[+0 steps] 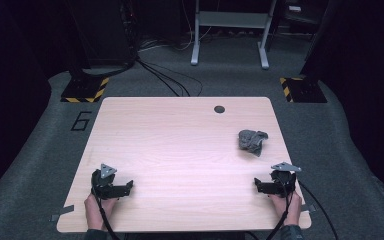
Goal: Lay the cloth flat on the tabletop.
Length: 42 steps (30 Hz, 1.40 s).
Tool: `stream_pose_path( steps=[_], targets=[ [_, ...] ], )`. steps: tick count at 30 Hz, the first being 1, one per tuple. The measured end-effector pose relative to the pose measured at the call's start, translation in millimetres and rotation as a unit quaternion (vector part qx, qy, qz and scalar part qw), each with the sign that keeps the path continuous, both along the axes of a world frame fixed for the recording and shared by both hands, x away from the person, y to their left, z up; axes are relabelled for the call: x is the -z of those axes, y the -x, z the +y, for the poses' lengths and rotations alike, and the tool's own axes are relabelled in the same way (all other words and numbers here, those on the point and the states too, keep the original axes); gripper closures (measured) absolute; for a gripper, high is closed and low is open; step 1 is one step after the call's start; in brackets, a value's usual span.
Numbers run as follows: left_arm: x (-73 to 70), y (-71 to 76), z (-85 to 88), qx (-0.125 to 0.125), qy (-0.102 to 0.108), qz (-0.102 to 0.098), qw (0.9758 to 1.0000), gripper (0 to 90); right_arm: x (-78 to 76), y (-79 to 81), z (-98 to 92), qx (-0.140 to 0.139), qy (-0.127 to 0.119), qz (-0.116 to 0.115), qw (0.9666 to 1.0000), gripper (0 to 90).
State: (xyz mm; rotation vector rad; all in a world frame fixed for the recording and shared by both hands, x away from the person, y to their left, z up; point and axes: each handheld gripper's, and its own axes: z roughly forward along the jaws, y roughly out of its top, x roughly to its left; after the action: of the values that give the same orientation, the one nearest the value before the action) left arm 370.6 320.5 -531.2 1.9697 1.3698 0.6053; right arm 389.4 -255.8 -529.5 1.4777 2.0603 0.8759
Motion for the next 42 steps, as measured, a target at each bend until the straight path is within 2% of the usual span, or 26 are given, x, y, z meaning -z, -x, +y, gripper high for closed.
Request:
stream_pose_path(
  steps=[19, 23, 33, 35, 40, 42],
  targets=[
    [0.1, -0.3, -0.4, -0.002, 0.000, -0.001, 1.0000, 6.1, 0.2, -1.2, 1.4, 0.006, -0.002, -0.001, 1.0000, 0.3],
    [0.1, -0.7, -0.3, -0.002, 0.000, -0.001, 1.0000, 6.3, -0.5, -3.1, 1.0, 0.017, -0.001, 0.005, 0.9998, 0.0],
    [0.0, -0.5, -0.4, -0.002, -0.001, -0.001, 1.0000, 6.5, -3.1, -8.4, 0.1, 0.018, 0.000, 0.016, 0.9997, 0.0],
    [0.0, -0.5, -0.4, -0.002, 0.000, -0.001, 1.0000, 6.5, -5.9, -10.3, 0.7, 0.019, -0.007, 0.017, 0.9996, 0.0],
    [-0.1, -0.4, -0.4, -0.001, -0.001, -0.001, 1.0000, 6.7, -17.1, -15.5, 3.2, 0.012, -0.003, 0.008, 0.9999, 0.0],
    [-0.1, -0.3, -0.5, -0.001, 0.000, -0.001, 1.0000, 6.8, -27.9, -22.1, 7.2, 0.006, -0.001, 0.001, 1.0000, 0.0]
  ],
)
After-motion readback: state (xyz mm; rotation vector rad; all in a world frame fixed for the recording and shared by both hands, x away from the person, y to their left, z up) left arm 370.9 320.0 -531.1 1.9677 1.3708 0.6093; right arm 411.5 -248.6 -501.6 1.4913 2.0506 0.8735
